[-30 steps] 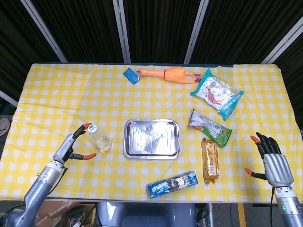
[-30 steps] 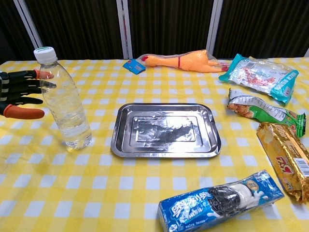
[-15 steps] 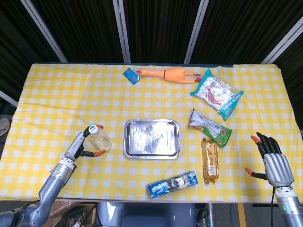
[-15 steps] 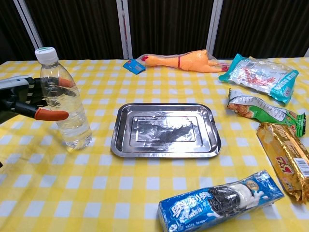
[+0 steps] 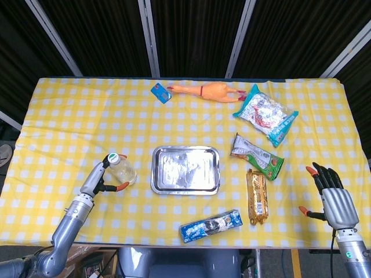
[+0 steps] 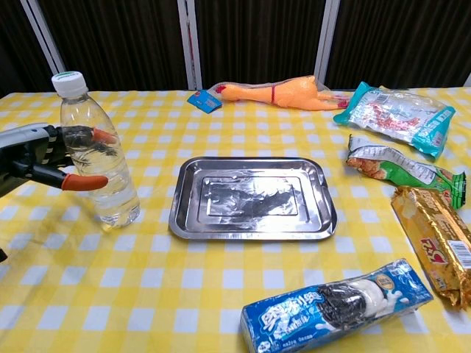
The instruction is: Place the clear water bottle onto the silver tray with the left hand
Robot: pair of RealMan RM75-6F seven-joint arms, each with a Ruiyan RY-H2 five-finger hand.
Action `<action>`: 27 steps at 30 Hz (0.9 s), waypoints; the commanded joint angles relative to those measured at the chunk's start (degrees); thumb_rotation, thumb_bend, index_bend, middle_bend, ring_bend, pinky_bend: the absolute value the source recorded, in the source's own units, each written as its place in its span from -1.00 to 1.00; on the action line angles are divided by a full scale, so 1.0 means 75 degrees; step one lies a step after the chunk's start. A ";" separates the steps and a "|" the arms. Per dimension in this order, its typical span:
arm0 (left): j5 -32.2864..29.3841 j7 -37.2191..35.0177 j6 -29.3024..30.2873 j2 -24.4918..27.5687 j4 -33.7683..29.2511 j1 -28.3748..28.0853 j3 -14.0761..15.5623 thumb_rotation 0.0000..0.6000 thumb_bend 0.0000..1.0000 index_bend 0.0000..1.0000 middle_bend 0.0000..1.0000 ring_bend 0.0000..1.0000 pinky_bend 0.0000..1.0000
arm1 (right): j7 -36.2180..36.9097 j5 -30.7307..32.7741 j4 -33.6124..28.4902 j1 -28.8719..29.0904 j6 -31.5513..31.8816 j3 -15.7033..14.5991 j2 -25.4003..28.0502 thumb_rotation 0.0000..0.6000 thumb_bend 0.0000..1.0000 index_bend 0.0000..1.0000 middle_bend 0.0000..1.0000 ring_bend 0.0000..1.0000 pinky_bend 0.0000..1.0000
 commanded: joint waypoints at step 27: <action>-0.0588 0.0437 0.0125 0.0065 -0.0987 -0.0170 -0.0963 1.00 -0.04 0.10 0.13 -0.75 -0.66 | 0.0005 0.0030 -0.0027 0.0013 -0.0072 -0.0015 0.0031 1.00 -0.90 -0.78 -1.00 -0.93 -1.00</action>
